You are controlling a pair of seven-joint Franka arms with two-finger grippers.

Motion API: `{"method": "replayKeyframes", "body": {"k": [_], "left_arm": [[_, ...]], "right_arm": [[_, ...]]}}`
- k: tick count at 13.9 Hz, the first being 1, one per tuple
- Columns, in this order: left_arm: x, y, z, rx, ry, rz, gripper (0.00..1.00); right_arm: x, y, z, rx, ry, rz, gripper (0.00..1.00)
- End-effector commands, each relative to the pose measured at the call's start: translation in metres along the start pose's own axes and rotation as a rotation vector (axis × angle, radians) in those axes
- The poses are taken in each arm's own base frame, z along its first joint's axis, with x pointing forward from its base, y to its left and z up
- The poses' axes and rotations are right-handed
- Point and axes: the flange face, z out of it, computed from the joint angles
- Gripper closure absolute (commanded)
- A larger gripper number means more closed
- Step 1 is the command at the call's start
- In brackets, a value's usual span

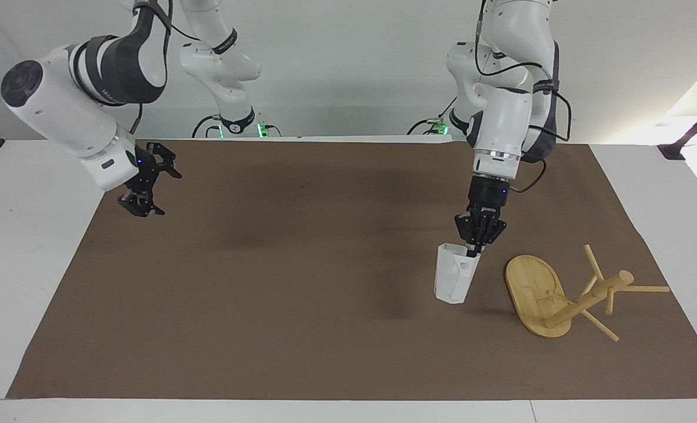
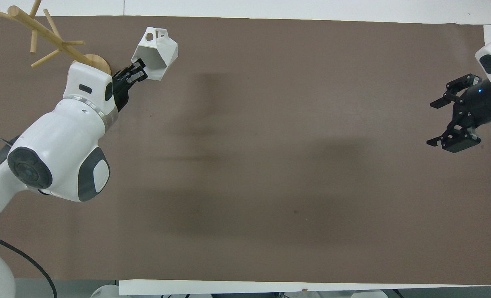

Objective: Hang cup on rack

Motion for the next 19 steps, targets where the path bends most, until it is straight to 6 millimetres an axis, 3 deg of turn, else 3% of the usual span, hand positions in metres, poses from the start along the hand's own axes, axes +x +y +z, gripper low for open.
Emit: {"method": "replayKeyframes", "body": {"k": [1, 4, 6, 8, 10, 11, 13, 16, 19], "left_arm": [[0.001, -0.007, -0.006, -0.051, 0.088, -0.002, 1.0], [0.003, -0.022, 0.0, -0.083, 0.161, -0.109, 1.0], [0.0, -0.031, 0.004, -0.067, 0.156, -0.125, 1.0], [0.006, -0.048, 0.004, -0.045, 0.164, -0.164, 1.0], [0.013, -0.063, 0.006, -0.028, 0.171, -0.273, 1.0], [0.009, -0.068, 0.008, -0.018, 0.163, -0.289, 1.0], [0.008, -0.09, 0.017, 0.021, 0.158, -0.328, 1.0], [0.009, -0.094, 0.017, 0.013, 0.163, -0.49, 1.0], [0.008, -0.106, 0.019, 0.028, 0.165, -0.572, 1.0]], "right_arm": [[0.001, -0.001, -0.034, -0.056, 0.002, 0.233, 0.01], [-0.005, -0.016, -0.079, -0.091, -0.108, 0.577, 0.01], [0.005, -0.028, -0.101, -0.108, -0.146, 0.725, 0.01], [0.005, -0.032, -0.1, -0.084, -0.18, 0.837, 0.01], [0.036, -0.047, -0.105, -0.193, -0.194, 0.928, 0.01], [0.034, -0.054, -0.109, -0.2, -0.188, 0.949, 0.01], [0.021, -0.062, -0.098, -0.163, -0.196, 0.98, 0.01], [0.003, -0.066, -0.086, -0.153, -0.168, 1.062, 0.01], [0.005, -0.054, -0.085, -0.154, -0.163, 1.073, 0.01]]}}
